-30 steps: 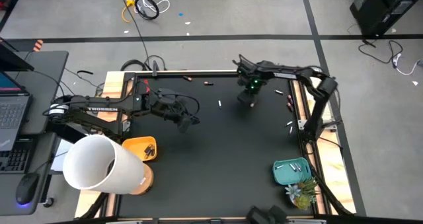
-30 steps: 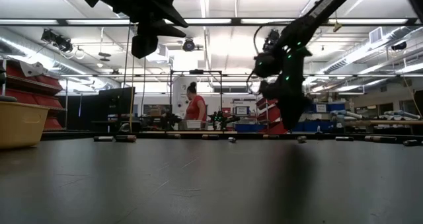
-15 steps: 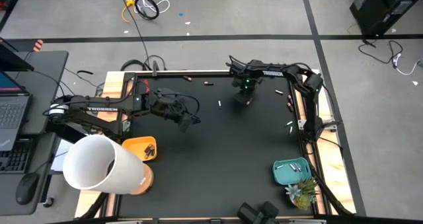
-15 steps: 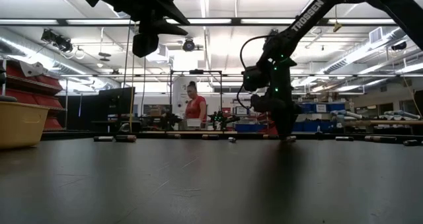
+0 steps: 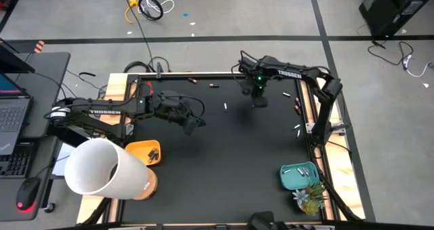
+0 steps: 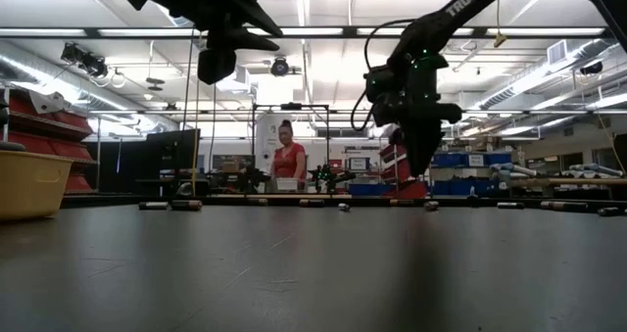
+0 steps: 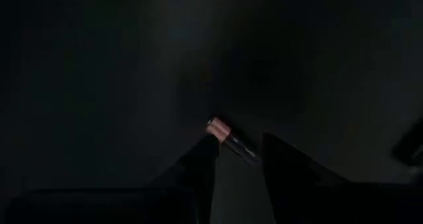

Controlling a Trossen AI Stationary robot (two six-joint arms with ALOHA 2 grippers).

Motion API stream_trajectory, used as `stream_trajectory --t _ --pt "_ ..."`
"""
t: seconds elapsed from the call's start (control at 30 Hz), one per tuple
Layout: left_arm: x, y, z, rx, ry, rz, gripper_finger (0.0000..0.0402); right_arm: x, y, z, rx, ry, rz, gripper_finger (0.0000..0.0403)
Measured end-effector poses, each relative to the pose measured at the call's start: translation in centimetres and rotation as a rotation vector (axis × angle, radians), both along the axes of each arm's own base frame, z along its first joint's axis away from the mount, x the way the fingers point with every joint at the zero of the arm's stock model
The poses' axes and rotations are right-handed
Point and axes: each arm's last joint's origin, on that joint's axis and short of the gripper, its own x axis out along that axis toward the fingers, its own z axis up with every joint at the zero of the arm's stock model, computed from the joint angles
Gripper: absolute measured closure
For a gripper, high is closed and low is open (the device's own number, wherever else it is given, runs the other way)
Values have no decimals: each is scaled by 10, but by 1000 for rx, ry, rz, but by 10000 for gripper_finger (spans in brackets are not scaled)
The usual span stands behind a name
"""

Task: Sort batteries
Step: Put the black battery into the yellow bin

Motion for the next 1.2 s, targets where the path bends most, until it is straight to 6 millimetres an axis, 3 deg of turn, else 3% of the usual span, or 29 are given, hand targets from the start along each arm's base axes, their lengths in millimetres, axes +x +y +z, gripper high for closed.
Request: stream_trajectory --t 0.3,0.77,1.0,1.2 --pt "1 0 1 -3 -13 3 305 13 10 -22 -84 70 175 286" --pt "1 0 3 -5 -29 -2 305 2 20 -52 -129 178 261 302" --pt "1 0 3 -13 -30 -10 305 -5 28 -70 -148 169 263 302" --pt "1 0 3 -25 -29 -5 305 -1 38 -75 -137 158 121 328"
